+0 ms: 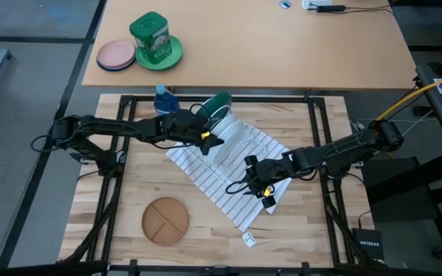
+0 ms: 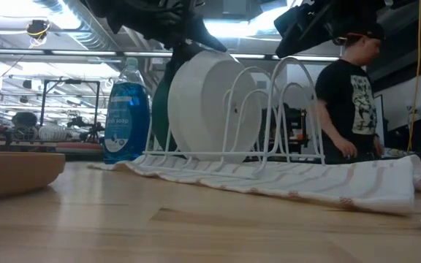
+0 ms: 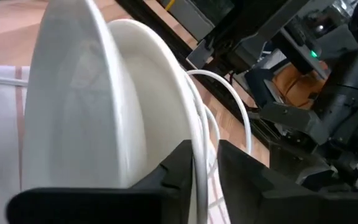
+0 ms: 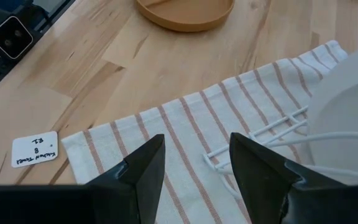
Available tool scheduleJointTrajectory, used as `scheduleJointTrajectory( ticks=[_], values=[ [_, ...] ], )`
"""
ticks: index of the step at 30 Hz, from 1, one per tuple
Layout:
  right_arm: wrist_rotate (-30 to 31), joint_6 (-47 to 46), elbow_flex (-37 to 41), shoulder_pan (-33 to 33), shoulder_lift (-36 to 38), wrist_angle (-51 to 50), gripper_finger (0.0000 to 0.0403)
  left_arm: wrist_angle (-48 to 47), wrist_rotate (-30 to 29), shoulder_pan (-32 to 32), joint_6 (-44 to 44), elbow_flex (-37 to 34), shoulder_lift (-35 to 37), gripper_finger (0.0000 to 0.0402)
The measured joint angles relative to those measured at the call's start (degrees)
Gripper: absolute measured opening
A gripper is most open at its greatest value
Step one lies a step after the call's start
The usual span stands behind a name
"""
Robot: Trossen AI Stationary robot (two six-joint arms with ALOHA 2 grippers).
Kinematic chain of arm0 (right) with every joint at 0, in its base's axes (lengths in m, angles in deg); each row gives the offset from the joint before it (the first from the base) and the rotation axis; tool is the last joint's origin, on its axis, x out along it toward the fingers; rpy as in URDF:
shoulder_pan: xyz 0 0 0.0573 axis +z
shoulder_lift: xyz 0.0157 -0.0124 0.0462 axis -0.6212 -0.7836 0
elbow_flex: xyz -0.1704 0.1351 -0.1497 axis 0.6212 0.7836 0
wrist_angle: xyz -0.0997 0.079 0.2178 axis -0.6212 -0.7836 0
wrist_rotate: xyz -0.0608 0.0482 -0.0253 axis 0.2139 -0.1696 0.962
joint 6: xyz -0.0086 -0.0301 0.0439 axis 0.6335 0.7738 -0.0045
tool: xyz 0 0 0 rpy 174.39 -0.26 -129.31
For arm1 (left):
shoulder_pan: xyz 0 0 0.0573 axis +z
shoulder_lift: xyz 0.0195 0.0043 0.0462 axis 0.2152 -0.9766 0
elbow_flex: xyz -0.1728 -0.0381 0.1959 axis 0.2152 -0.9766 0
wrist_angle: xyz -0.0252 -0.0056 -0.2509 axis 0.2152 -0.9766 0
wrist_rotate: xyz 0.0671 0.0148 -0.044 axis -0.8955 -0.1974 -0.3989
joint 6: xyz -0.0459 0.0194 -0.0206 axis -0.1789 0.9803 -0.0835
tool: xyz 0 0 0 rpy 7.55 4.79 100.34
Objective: Sort dishes
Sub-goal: Put the white plate into the white dish rack, then put the brown plate into the white dish rack
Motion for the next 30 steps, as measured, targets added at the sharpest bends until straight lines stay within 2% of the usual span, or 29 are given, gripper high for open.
scheduleJointTrajectory(
  ticks=[10,18,22,26,30],
  values=[
    [-0.01,-0.03,0.0,0.0,-0.02,-0.03,0.0183,4.07,0.17,0.04,0.14,0.09,0.4,0.0128],
    [-0.01,-1.53,0.02,-0.02,-0.02,-0.22,0.0183,4.1,0.47,0.08,5.24,0.08,4.0,0.0133],
    [-0.02,-1.64,0.02,-0.01,-0.02,-0.28,0.0183,3.6,3.33,-0.5,8.66,0.07,7.11,0.0133],
    [-0.5,-3.61,0.02,-0.02,-0.02,-0.28,0.0183,-0.23,7.51,-2.9,12.08,0.07,10.53,0.0132],
    [-1.64,-6.22,0.02,0.0,-0.02,-0.37,0.0183,-9.18,8.22,-7.84,15.5,0.07,12.99,0.0132]
  ],
)
